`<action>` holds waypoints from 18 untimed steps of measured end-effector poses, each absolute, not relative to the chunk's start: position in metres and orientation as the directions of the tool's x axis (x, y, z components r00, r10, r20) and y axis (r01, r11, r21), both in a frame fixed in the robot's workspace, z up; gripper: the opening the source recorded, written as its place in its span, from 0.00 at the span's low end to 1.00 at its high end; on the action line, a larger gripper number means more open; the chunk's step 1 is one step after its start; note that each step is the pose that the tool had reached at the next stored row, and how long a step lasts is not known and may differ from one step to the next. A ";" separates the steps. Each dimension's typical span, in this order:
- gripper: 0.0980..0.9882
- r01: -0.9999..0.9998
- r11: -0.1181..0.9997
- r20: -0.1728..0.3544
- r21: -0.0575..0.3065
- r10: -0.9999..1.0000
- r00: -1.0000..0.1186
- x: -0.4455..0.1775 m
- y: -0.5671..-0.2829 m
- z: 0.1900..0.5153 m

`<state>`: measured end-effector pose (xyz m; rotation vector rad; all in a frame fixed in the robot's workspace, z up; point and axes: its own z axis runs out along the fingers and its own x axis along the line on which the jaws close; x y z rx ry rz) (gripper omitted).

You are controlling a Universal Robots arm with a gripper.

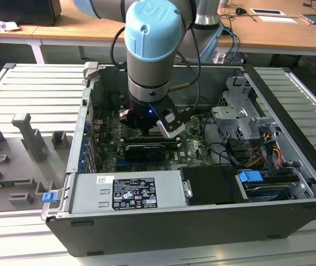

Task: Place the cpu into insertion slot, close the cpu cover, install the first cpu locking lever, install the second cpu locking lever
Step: 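Install the second cpu locking lever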

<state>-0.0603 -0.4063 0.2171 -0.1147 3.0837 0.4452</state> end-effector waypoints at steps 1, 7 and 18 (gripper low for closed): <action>0.01 -0.076 0.956 -0.034 0.284 -0.069 -0.997 -0.060 -0.406 0.216; 0.01 -0.076 0.955 -0.034 0.287 -0.069 -0.997 -0.062 -0.406 0.214; 0.01 -0.076 0.938 -0.038 0.337 -0.067 -0.997 -0.075 -0.411 0.198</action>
